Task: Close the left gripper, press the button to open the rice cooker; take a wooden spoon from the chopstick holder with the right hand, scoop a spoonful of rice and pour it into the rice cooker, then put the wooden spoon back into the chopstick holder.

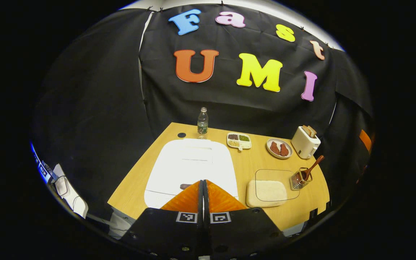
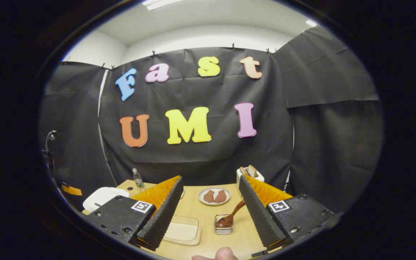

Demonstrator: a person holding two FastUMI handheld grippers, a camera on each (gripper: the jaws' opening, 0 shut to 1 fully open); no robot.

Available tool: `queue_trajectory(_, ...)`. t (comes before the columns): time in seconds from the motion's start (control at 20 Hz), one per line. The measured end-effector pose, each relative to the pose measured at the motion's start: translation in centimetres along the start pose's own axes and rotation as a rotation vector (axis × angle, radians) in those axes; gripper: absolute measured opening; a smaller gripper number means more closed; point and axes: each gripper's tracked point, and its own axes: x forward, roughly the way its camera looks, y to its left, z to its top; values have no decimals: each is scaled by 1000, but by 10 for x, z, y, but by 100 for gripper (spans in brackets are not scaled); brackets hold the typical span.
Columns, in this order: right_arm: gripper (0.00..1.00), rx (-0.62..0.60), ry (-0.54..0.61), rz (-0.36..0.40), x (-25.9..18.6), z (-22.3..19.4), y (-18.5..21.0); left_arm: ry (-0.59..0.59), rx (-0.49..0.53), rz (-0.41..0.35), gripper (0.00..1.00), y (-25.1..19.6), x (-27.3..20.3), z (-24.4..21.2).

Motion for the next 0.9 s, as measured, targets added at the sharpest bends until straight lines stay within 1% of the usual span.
queue_trajectory(0.2,100,-13,25,-19,3,-9,-4,83,-32,-25,0,7,29,-13)
queue_trajectory(0.4,100,-22,48,-42,7,-17,-10,131,-38,-32,0,13,54,-22)
queue_trajectory(0.45,97,-23,51,-49,9,-18,-12,142,-38,-29,0,15,58,-25)
queue_trajectory(0.65,97,-15,58,-68,13,-21,-15,158,-32,-31,0,20,71,-28)
queue_trajectory(0.7,100,-11,62,-66,14,-22,-13,162,-31,-30,0,22,74,-30)
queue_trajectory(0.9,100,-15,67,-63,18,-23,-8,178,-33,-30,0,25,77,-37)
